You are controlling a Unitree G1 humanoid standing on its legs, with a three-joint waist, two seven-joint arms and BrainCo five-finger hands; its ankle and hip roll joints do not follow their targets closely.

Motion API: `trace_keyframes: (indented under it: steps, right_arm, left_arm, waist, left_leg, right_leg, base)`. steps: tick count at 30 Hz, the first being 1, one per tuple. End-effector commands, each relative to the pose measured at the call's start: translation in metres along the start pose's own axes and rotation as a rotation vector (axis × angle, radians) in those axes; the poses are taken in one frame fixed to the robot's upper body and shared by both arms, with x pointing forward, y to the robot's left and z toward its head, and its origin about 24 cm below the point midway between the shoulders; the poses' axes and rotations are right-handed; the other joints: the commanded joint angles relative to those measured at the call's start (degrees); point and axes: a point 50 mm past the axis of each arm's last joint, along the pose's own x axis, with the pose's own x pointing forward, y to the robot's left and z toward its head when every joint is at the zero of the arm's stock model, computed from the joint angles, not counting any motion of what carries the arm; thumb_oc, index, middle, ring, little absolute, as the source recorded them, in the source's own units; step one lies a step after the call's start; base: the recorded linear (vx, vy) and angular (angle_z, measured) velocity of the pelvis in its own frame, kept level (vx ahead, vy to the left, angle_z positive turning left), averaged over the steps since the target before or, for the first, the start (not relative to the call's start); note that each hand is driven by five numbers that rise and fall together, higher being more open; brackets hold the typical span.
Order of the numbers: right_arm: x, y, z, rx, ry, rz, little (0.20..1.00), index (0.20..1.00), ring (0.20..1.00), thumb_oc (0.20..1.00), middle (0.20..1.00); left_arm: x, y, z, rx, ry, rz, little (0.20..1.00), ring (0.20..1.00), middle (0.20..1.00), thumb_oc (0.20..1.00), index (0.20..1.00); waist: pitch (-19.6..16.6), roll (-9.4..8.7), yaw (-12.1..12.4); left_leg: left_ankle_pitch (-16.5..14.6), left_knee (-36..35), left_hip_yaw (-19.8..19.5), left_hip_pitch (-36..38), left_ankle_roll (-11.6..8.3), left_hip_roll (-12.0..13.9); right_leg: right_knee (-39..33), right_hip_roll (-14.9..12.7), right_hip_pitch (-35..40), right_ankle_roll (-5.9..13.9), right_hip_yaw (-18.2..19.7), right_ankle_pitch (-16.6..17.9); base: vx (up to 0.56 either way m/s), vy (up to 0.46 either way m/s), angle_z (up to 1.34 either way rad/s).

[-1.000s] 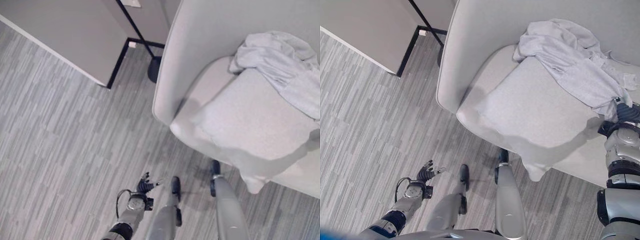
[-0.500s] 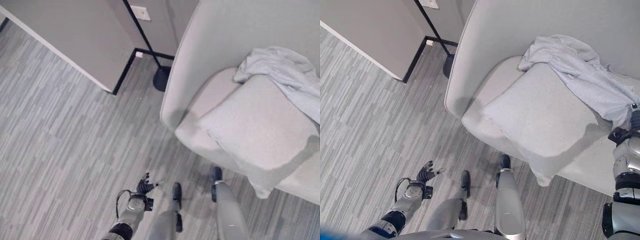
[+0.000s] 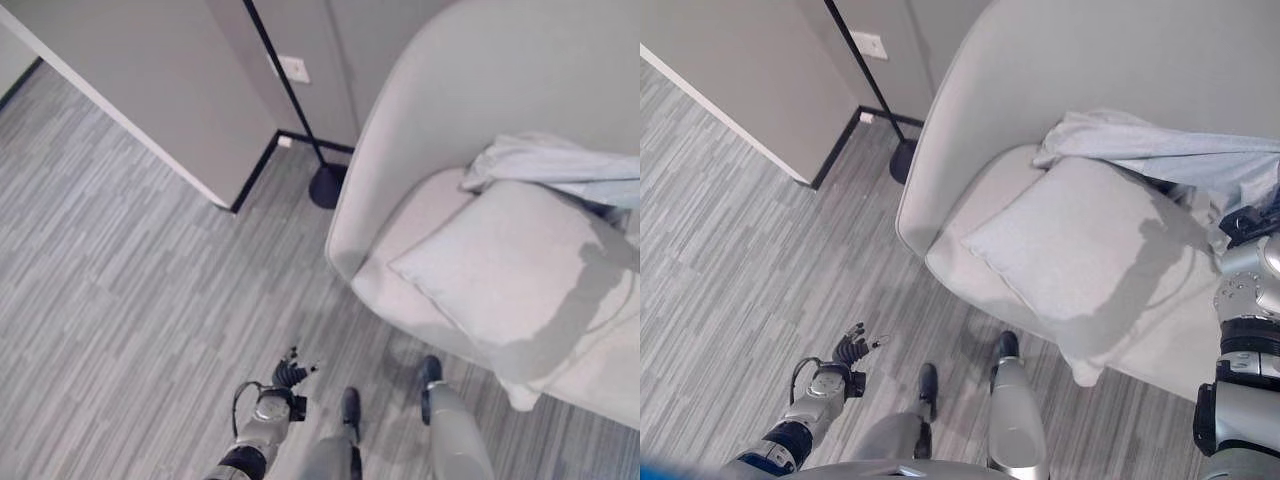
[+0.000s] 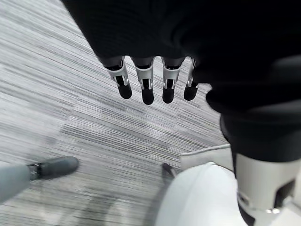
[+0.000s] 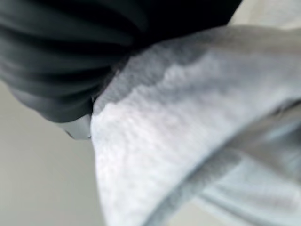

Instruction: Hang the clothes on the sofa on the clothes rack.

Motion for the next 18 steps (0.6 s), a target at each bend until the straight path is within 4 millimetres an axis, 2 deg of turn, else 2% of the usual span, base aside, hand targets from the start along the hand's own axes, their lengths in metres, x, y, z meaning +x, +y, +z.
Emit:
trace_keyframes:
  steps: [1, 4, 5, 6, 10, 12, 15, 16, 18]
  right_arm:
    - [0.010, 0.046, 0.070, 0.089, -0.270, 0.141, 0.200, 0.200, 0.200, 0.200, 0.200]
    - [0.012, 0.069, 0.094, 0.089, -0.333, 0.209, 0.200, 0.200, 0.200, 0.200, 0.200]
    - [0.012, 0.081, 0.106, 0.063, -0.366, 0.246, 0.200, 0.200, 0.200, 0.200, 0.200]
    - [0.012, 0.081, 0.107, 0.063, -0.366, 0.247, 0.200, 0.200, 0.200, 0.200, 0.200]
    - [0.008, 0.101, 0.125, 0.062, -0.422, 0.298, 0.200, 0.200, 0.200, 0.200, 0.200]
    - [0.009, 0.111, 0.148, 0.043, -0.479, 0.308, 0.200, 0.200, 0.200, 0.200, 0.200]
    - [0.013, 0.112, 0.160, 0.023, -0.499, 0.286, 0.200, 0.200, 0.200, 0.200, 0.200]
    - [0.019, 0.113, 0.179, -0.008, -0.521, 0.253, 0.200, 0.200, 0.200, 0.200, 0.200]
    - [0.022, 0.114, 0.193, -0.034, -0.542, 0.229, 0.200, 0.200, 0.200, 0.200, 0.200]
  left_arm:
    - [0.004, 0.005, 0.016, 0.010, -0.059, 0.009, 1.000, 1.000, 1.000, 1.000, 1.000]
    - [0.004, 0.005, 0.026, 0.002, -0.100, 0.011, 1.000, 1.000, 1.000, 1.000, 1.000]
    - [0.005, 0.006, 0.031, -0.022, -0.121, 0.019, 1.000, 1.000, 1.000, 1.000, 1.000]
    - [0.005, 0.006, 0.031, -0.024, -0.121, 0.019, 1.000, 1.000, 1.000, 1.000, 1.000]
    - [0.004, 0.008, 0.045, -0.046, -0.181, 0.038, 1.000, 1.000, 1.000, 1.000, 1.000]
    - [0.004, 0.010, 0.054, -0.026, -0.222, 0.052, 1.000, 1.000, 1.000, 1.000, 1.000]
    - [0.003, 0.011, 0.061, -0.022, -0.250, 0.060, 1.000, 1.000, 1.000, 1.000, 1.000]
    - [0.003, 0.012, 0.067, -0.001, -0.280, 0.071, 1.000, 1.000, 1.000, 1.000, 1.000]
    - [0.002, 0.015, 0.081, 0.030, -0.344, 0.093, 1.000, 1.000, 1.000, 1.000, 1.000]
  waist:
    - [-3.22, -4.76, 0.61]
    - [-4.20, -6.28, 0.53]
    - [-4.90, -7.41, 0.54]
    - [-4.84, -7.36, 0.51]
    - [-6.33, -9.44, 0.46]
    - [-7.49, -11.26, 0.59]
    - [-8.12, -12.45, 0.80]
    - [-8.67, -13.73, 0.95]
    - [-9.10, -15.16, 1.01]
  left_leg:
    - [-8.46, 0.33, 2.69, 6.34, 0.64, -0.84]
    - [-8.78, 0.33, 3.73, 7.56, 0.93, -0.66]
    - [-9.06, 0.33, 4.13, 8.44, 1.03, -0.58]
    - [-9.07, 0.33, 4.15, 8.49, 1.03, -0.57]
    - [-9.82, 0.33, 5.04, 10.13, 1.42, -0.66]
    - [-10.40, 0.33, 5.74, 11.41, 1.80, -0.94]
    - [-10.79, 0.33, 5.96, 12.19, 2.04, -1.21]
    - [-11.13, 0.33, 6.42, 13.00, 2.27, -1.52]
    - [-11.37, 0.33, 6.65, 13.46, 2.46, -1.77]
  right_leg:
    - [-6.46, -0.13, 0.52, 4.18, 7.83, 5.54]
    - [-8.41, 0.42, 1.94, 4.48, 8.46, 6.93]
    - [-9.48, 0.67, 3.06, 4.76, 8.84, 7.50]
    - [-9.53, 0.69, 3.13, 4.77, 8.85, 7.52]
    - [-11.30, 0.94, 5.01, 5.32, 9.37, 8.77]
    - [-12.71, 0.98, 6.42, 5.92, 9.95, 9.98]
    - [-13.55, 0.99, 7.28, 6.33, 10.29, 10.74]
    - [-14.87, 0.97, 8.22, 6.95, 10.79, 11.75]
    - [-15.98, 1.03, 8.72, 7.48, 11.30, 12.89]
  base:
    - [0.03, 0.106, 0.00]
    - [0.01, 0.094, -0.34]
    - [0.01, 0.079, -0.15]
    - [0.01, 0.084, -0.06]
    - [0.00, 0.078, -0.17]
    - [0.00, 0.107, -0.15]
    - [0.00, 0.069, -0.16]
    - [-0.01, 0.080, -0.13]
    - [-0.04, 0.077, -0.13]
